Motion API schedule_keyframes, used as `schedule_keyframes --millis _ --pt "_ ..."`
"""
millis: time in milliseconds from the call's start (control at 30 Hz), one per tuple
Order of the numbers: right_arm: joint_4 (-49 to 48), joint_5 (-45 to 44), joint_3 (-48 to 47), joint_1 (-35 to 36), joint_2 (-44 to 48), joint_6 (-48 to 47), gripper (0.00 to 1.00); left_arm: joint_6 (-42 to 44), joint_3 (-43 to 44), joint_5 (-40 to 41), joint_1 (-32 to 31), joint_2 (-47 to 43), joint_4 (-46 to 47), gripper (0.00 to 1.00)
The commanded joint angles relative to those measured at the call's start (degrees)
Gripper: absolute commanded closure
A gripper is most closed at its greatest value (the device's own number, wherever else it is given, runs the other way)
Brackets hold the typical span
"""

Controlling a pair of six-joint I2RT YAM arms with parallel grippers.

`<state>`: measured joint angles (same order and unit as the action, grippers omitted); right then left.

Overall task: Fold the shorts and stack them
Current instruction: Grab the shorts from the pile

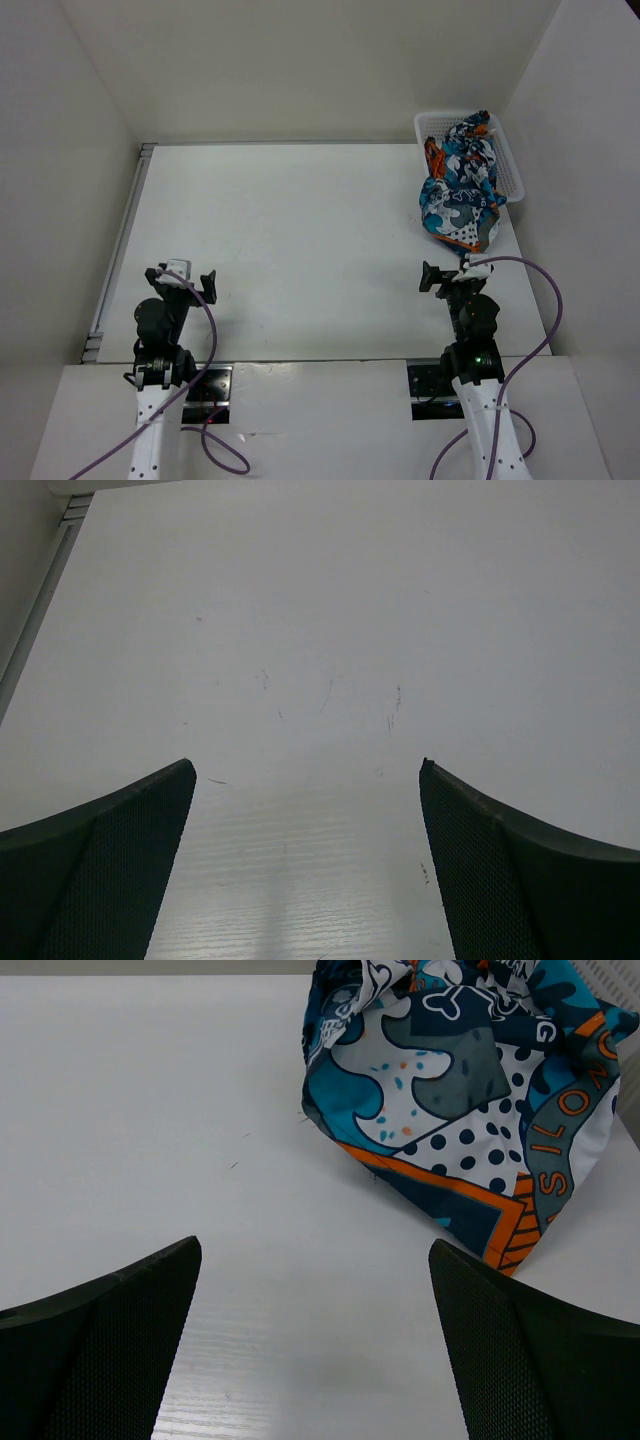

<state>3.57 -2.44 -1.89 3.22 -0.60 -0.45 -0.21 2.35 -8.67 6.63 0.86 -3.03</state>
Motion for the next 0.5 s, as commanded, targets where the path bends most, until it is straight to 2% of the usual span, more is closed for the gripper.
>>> schedule_keyframes --millis 0,100,167,200,300,333,367,400,433,467 --pt "-3.4 -0.5 2.2 -0.1 0.5 0.6 0.01 0.2 -1.5 0.5 -0.2 -1.0 1.7 0.01" --pt "-3.4 -0.5 2.2 -0.1 0.5 0.1 0.01 0.2 -0.9 0.0 -0.2 -1.0 1.7 0.01" --pt "-3.4 1.4 1.0 -0.1 0.5 -1.6 0.01 0.2 0.6 -9.9 -0.2 -1.0 -1.0 0.01" --pt "-4.7 10.1 0.5 -0.1 0.5 -6.2 0.00 0.2 1.9 -12.9 -0.2 -1.0 -2.8 0.01" --pt "-14.5 19.7 0.5 -0.1 0.5 -23.8 0.01 0.2 2.6 -21.5 -0.2 -1.0 -1.8 0.01" --pt "-13.4 33.3 -0.2 -0.1 0.5 -38.3 0.00 0.2 2.6 -26.9 -0.2 -1.0 2.1 0.01" --pt "-3.0 38.6 -0.2 -0.1 0.5 -78.1 0.00 0.2 2.6 -32.7 -0.2 -1.0 2.7 0.01" --pt "-1.7 38.6 0.7 -0.1 0.5 -88.1 0.00 0.2 3.1 -38.5 -0.2 -1.0 -3.9 0.01" --pt "-4.0 36.8 1.4 -0.1 0.5 -88.9 0.00 0.2 2.2 -40.5 -0.2 -1.0 -4.0 0.01" --pt "-7.7 35.1 0.9 -0.1 0.5 -84.0 0.00 0.2 2.2 -39.5 -0.2 -1.0 -0.9 0.01"
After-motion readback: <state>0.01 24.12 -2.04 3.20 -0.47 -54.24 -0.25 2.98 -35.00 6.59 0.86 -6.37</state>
